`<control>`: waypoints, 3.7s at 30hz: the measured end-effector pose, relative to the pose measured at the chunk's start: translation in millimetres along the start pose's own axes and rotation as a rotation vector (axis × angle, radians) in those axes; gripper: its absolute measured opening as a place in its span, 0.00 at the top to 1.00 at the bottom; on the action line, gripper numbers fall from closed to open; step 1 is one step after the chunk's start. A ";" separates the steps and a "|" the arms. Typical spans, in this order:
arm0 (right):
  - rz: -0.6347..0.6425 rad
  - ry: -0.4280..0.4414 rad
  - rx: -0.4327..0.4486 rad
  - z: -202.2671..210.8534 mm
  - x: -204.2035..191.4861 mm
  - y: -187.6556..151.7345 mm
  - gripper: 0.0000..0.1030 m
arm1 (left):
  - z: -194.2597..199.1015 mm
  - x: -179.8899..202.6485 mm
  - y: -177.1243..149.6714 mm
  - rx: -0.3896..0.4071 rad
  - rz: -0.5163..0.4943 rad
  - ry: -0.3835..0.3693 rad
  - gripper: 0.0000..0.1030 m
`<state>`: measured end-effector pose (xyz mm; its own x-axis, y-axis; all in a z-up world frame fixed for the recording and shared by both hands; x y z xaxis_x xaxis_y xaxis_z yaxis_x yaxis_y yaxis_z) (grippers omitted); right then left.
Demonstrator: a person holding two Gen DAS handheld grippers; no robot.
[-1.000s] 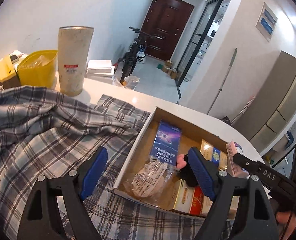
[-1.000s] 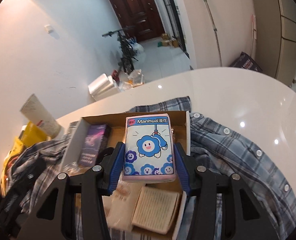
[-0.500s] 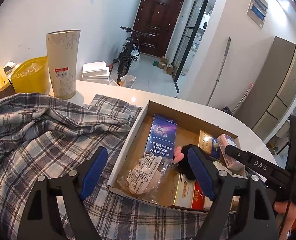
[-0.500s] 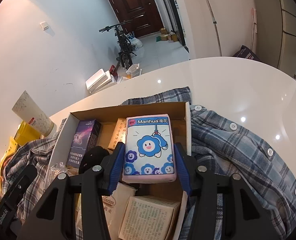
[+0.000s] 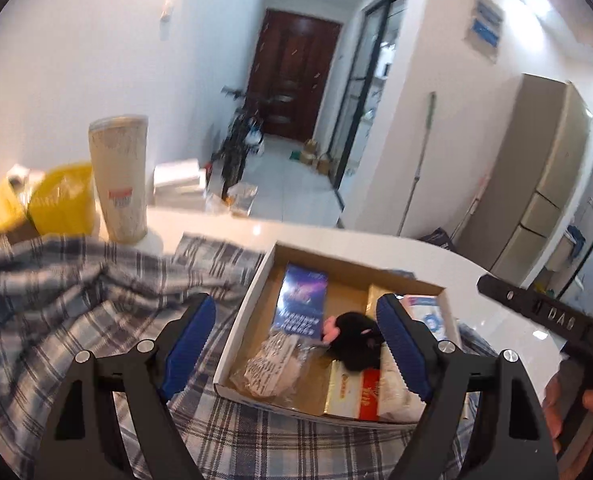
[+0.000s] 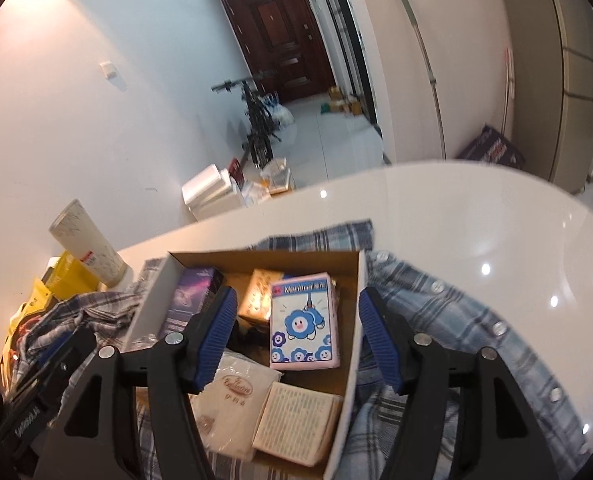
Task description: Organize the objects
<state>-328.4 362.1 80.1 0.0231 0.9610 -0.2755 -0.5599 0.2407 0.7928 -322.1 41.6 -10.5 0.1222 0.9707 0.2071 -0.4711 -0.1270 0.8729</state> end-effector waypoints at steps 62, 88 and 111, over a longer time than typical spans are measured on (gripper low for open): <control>0.365 -0.005 0.597 313.7 -40.1 -76.0 0.00 | 296.4 69.8 -52.4 0.456 -0.246 0.019 0.00; 0.309 -0.019 0.574 234.0 -3.0 -138.4 0.00 | 240.1 36.7 -117.9 0.467 -0.177 0.015 0.00; 0.248 0.073 0.497 218.7 8.0 -139.5 0.00 | 241.9 42.2 -123.1 0.490 -0.216 0.027 0.00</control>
<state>-69.0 365.9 86.1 -0.1265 0.9894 -0.0712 -0.0831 0.0609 0.9947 -47.6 48.8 -2.3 0.1454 0.9894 -0.0057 0.0260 0.0019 0.9997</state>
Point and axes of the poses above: each gripper's, at about its wrist camera, not at the fingertips, and z roughly against the way its jaws point, x to its right, y to its top, the point moved 4 cm from there along -z, roughly the way its jaws point, and after that the axes turned 6 degrees about x, right-handed, at the moved point
